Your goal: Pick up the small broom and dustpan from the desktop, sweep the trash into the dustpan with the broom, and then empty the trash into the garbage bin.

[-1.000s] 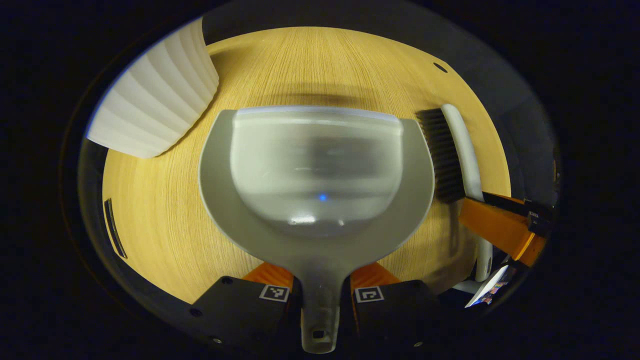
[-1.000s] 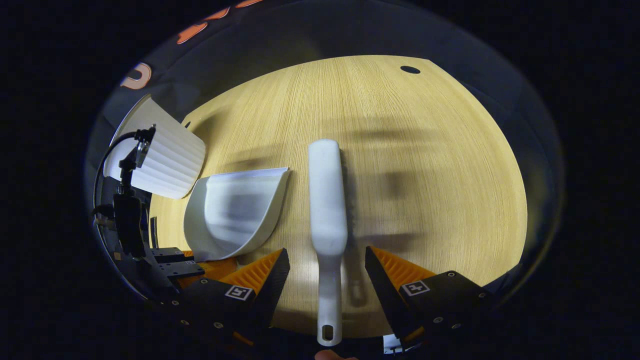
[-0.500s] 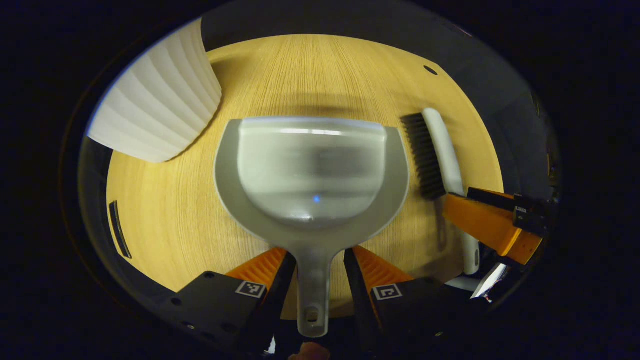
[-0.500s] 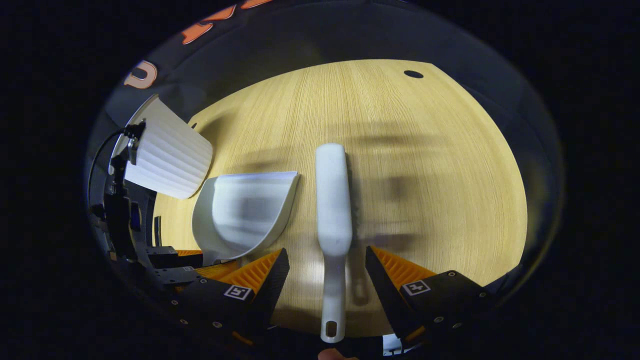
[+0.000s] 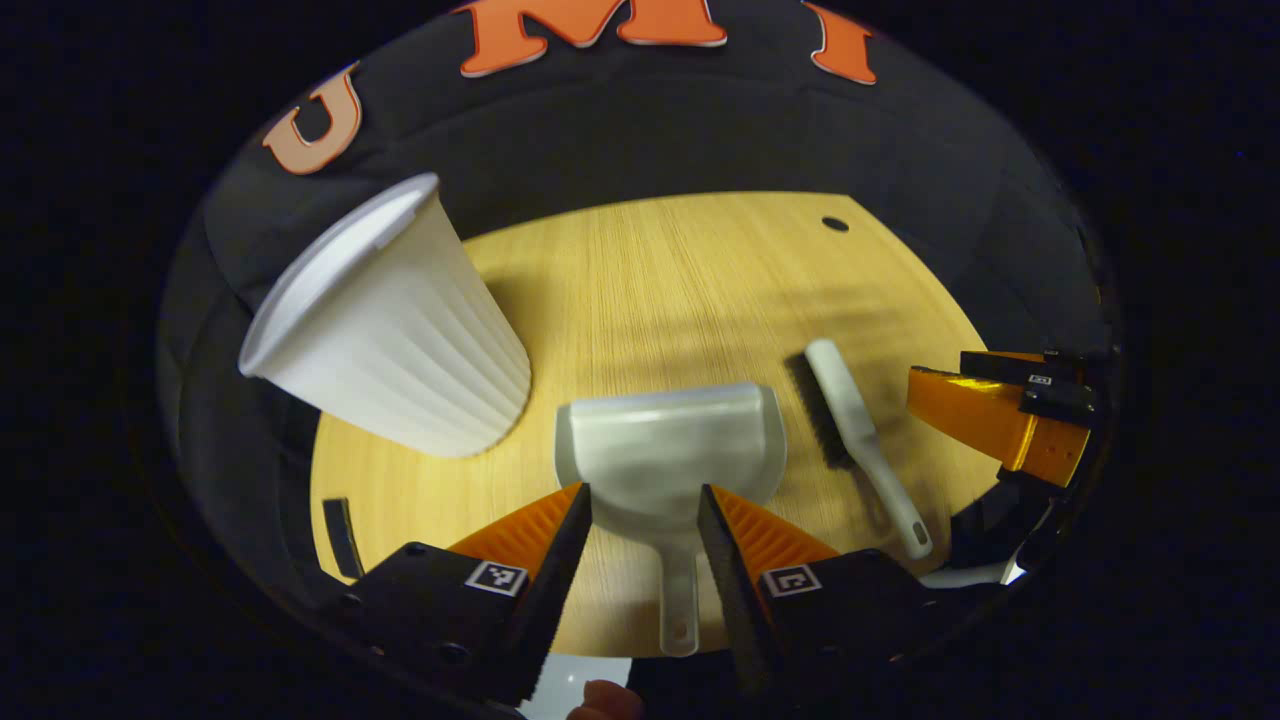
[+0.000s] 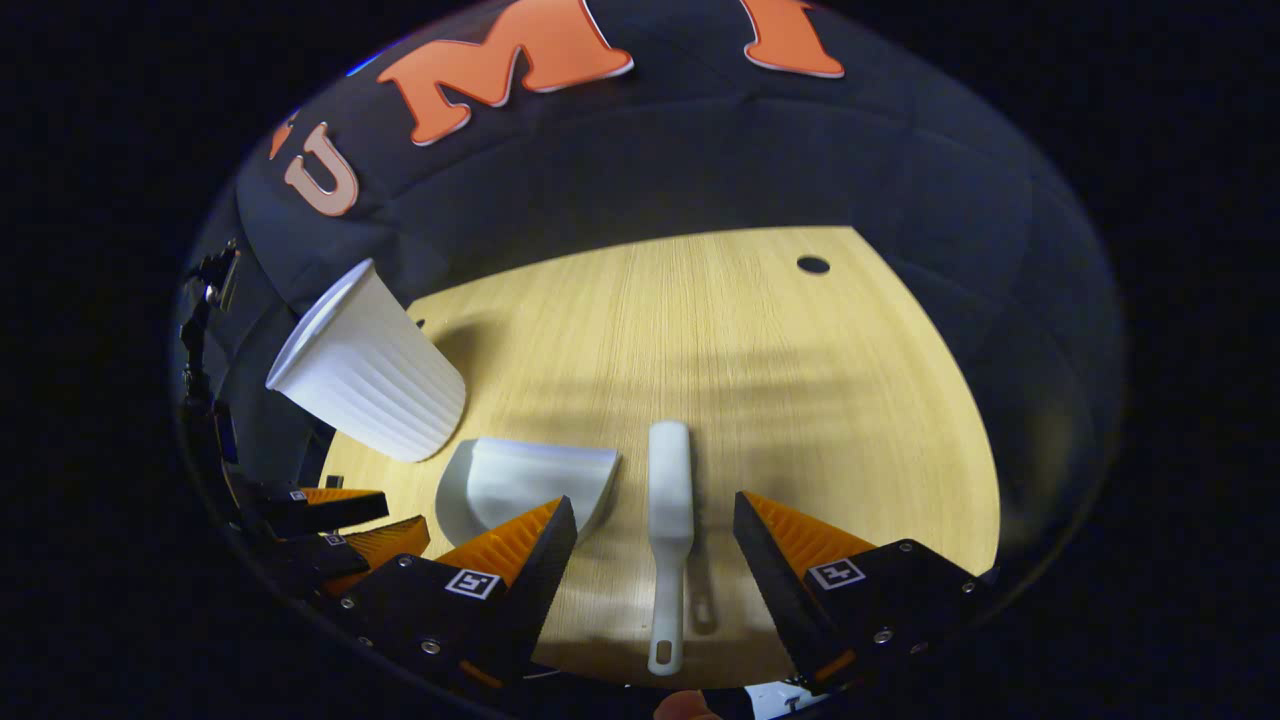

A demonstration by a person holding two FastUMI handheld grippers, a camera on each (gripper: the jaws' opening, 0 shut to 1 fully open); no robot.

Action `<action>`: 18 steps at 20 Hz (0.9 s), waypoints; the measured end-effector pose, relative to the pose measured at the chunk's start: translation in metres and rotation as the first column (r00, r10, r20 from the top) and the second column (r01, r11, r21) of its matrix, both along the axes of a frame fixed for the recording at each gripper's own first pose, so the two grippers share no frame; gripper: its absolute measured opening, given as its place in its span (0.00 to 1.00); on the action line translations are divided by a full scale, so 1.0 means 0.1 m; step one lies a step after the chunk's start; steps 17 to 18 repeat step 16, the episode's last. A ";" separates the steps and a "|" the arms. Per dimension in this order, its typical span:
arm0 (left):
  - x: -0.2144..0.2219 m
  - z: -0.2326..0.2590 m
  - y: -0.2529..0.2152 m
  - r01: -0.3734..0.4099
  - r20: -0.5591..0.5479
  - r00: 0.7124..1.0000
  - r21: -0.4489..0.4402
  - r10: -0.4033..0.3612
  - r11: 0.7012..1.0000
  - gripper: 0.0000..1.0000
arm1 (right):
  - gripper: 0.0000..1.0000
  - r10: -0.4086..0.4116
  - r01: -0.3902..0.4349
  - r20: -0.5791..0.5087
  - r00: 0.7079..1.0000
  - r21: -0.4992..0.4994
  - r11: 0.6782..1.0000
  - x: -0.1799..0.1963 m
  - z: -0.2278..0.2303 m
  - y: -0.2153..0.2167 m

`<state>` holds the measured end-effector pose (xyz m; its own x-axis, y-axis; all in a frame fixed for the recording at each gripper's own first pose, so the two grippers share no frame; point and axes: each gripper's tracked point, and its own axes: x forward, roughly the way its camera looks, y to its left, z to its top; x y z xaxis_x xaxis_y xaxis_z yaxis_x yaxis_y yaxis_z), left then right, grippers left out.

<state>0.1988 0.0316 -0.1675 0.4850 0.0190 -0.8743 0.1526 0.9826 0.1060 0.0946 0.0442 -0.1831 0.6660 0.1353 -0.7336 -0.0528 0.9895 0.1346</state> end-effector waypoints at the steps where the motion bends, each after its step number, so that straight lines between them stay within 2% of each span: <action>1: 0.17 0.11 0.00 0.003 0.074 0.997 -0.004 -0.002 1.000 0.78 | 0.96 0.000 0.000 0.043 0.999 -0.002 1.000 0.05 0.16 0.00; 2: 0.32 0.23 0.01 -0.003 0.133 0.991 -0.012 0.005 1.000 0.84 | 0.96 -0.004 0.004 0.083 0.997 -0.003 1.000 0.08 0.32 0.00; 4: 0.40 0.24 0.10 -0.019 0.265 0.964 -0.068 0.036 0.998 0.81 | 0.96 -0.013 0.017 0.198 0.980 -0.016 1.000 0.20 0.65 -0.01; 5: 0.55 0.42 0.11 -0.026 0.340 0.939 -0.093 0.056 0.995 0.82 | 0.96 -0.017 0.025 0.262 0.965 -0.029 0.999 0.23 0.82 -0.03; 6: 0.53 0.62 0.38 -0.029 0.410 0.910 -0.104 0.070 0.994 0.81 | 0.95 -0.021 0.034 0.324 0.946 -0.035 0.999 0.28 1.00 -0.04; 10: 0.68 1.01 0.72 -0.014 0.634 0.766 -0.147 0.105 0.989 0.82 | 0.95 -0.038 0.069 0.528 0.848 -0.040 0.997 0.26 1.63 -0.13; 13: 0.67 1.40 0.85 0.034 0.774 0.625 -0.159 0.103 0.987 0.82 | 0.95 -0.032 0.086 0.666 0.745 -0.048 0.995 0.22 1.98 -0.17; 16: 0.49 1.62 0.88 0.029 0.842 0.526 -0.161 0.122 0.986 0.83 | 0.95 -0.019 0.101 0.758 0.652 -0.062 0.993 0.12 2.19 -0.27; 18: 0.49 1.62 0.88 0.029 0.842 0.526 -0.161 0.122 0.986 0.83 | 0.95 -0.019 0.101 0.758 0.652 -0.062 0.993 0.12 2.19 -0.27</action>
